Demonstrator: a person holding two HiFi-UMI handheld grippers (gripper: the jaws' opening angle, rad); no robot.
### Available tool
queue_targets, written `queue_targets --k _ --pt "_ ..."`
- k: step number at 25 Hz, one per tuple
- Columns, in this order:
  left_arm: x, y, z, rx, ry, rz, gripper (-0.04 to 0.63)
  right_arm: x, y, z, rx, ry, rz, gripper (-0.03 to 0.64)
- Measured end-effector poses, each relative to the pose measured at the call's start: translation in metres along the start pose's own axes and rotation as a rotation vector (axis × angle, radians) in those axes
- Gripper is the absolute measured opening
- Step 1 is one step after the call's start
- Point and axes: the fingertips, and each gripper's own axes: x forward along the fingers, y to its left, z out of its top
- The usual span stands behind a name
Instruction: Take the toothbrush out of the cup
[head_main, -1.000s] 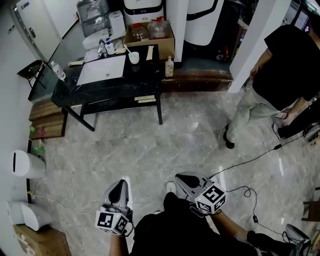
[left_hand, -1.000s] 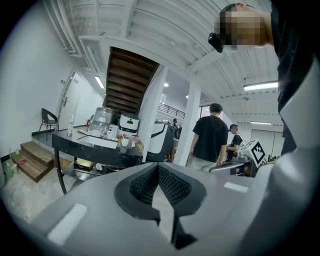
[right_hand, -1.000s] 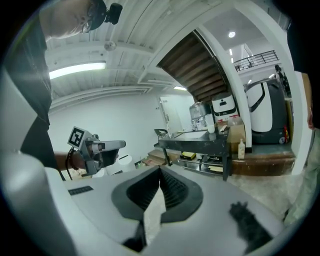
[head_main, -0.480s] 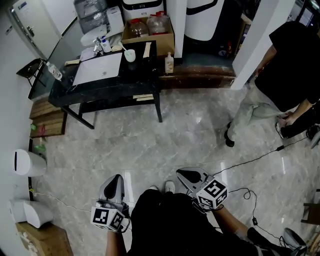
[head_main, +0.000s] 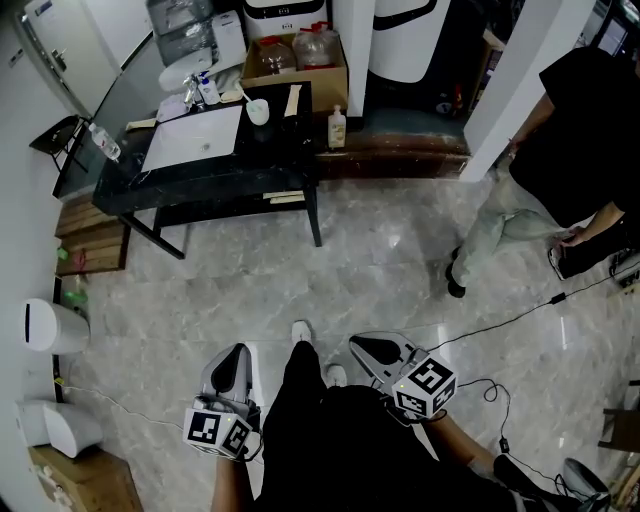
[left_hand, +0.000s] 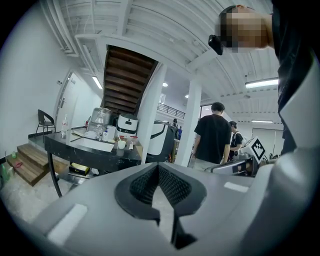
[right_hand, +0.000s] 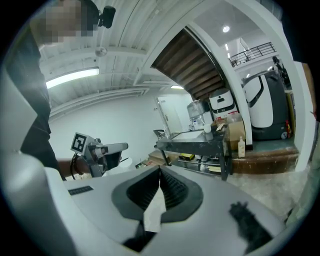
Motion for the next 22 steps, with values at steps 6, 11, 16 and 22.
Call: queue_targets --k 6,11,16,22 --pt "0.017 0.008 0.005 0.004 -0.012 -0.009 0.009 0.011 -0.012 0.005 0.002 -0.001 -0.004 0.014" --pt "0.027 0.025 0.007 -0.005 -0.008 -0.002 0.009 0.028 -0.02 0.014 -0.011 0.009 0.003 0.014" --pt "0.044 0.047 0.009 -0.023 -0.002 0.004 0.009 0.052 -0.029 0.018 -0.011 0.048 0.008 0.014" --pt "0.07 0.085 0.017 -0.041 -0.011 0.015 0.008 0.087 -0.043 0.042 -0.001 0.027 0.016 0.012"
